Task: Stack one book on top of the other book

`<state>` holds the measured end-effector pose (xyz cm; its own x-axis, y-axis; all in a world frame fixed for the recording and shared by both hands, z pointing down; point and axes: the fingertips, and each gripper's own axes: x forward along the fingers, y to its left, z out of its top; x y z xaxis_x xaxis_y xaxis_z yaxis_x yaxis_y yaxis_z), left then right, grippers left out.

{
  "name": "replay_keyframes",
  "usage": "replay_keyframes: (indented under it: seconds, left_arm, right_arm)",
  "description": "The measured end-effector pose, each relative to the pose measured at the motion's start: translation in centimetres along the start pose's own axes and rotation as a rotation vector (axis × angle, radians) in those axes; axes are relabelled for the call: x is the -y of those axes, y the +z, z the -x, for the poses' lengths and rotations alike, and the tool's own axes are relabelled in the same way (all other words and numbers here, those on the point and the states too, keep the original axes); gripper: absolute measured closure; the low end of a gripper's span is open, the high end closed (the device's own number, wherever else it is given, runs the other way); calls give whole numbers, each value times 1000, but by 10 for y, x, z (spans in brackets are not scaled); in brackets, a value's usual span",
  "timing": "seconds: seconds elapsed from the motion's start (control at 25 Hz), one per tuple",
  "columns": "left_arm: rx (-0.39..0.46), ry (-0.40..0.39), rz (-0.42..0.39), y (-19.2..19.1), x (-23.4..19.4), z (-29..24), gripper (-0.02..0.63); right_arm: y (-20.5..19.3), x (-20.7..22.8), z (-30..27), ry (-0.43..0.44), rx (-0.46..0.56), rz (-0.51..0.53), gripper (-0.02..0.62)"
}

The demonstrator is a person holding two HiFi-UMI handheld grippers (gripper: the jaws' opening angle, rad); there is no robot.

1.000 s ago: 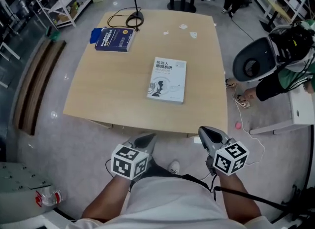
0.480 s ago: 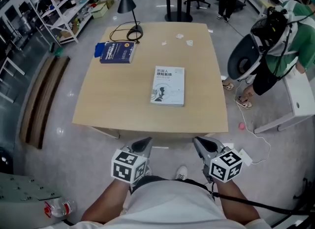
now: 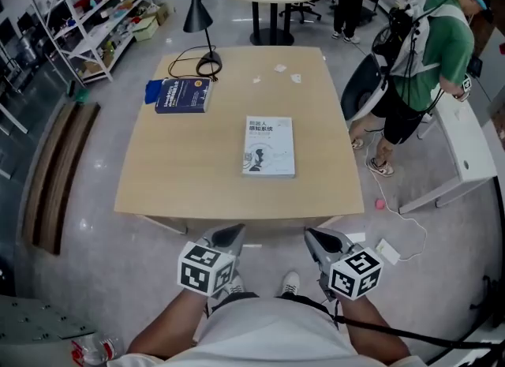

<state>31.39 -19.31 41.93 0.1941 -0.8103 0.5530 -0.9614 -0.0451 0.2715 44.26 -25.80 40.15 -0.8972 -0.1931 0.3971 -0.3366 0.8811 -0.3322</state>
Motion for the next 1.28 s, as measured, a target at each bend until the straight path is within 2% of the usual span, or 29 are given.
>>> replay_keyframes:
  seconds: [0.56, 1.28]
  left_arm:
    - [5, -19, -19, 2, -10, 13, 601]
    - [16, -18, -17, 1, -4, 14, 601]
  right_arm:
    - [-1, -13, -8, -19, 2, -9, 594]
    - [0, -16, -4, -14, -6, 35, 595]
